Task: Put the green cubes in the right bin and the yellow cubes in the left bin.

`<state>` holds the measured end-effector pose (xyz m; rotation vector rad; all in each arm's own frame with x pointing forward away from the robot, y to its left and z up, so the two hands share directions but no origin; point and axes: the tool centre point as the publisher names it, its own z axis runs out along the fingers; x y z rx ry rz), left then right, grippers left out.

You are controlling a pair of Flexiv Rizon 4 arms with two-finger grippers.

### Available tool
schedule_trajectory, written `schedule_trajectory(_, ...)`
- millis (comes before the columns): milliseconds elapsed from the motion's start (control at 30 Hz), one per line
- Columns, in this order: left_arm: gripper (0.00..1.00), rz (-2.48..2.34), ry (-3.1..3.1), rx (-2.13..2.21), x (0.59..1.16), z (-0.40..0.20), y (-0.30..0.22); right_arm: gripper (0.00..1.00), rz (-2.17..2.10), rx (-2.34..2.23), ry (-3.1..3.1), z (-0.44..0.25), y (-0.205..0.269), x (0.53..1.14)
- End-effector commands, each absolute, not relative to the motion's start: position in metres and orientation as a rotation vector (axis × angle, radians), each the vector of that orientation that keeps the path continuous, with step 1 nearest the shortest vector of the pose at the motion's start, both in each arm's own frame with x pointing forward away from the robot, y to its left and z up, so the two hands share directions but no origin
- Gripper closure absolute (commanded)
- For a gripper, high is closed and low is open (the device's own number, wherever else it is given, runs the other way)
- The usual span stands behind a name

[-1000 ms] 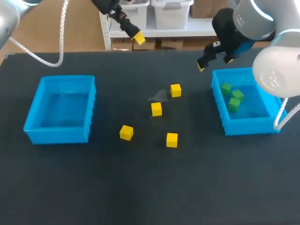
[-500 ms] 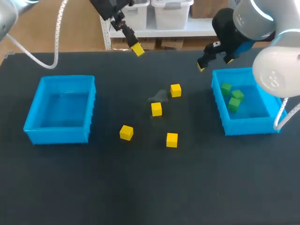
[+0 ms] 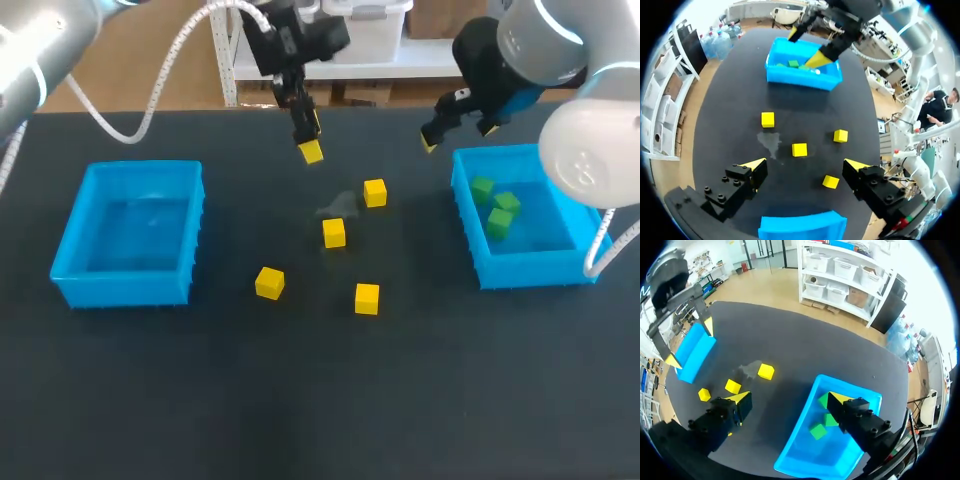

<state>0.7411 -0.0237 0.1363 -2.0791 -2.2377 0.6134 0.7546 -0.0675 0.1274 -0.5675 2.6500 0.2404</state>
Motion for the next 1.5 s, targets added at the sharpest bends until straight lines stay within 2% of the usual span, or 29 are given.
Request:
schedule_trajectory(33, 0.00, 0.531, -2.038, -1.993, 0.747, 0.125, -0.029, 0.00, 0.241, -0.568, 2.650, 0.128, -0.068, 0.754)
schedule_trajectory(600, 0.00, 0.438, -2.011, -1.955, 0.728, 0.090, -0.037, 0.00, 0.241, -0.568, 2.650, 0.128, -0.068, 0.754)
schedule_trajectory(900, 0.00, 0.736, -2.150, -1.754, 0.715, 0.082, -0.038, 0.00, 0.241, -0.568, 2.650, 0.128, -0.068, 0.754)
schedule_trajectory(1233, 0.00, 0.725, -2.175, -1.744, 0.718, 0.081, -0.035, 0.00, 0.241, -0.568, 2.650, 0.128, -0.068, 0.754)
schedule_trajectory(1500, 0.00, 0.540, -2.150, -1.793, 0.713, 0.074, -0.036, 0.00, 0.241, -0.568, 2.650, 0.128, -0.068, 0.754)
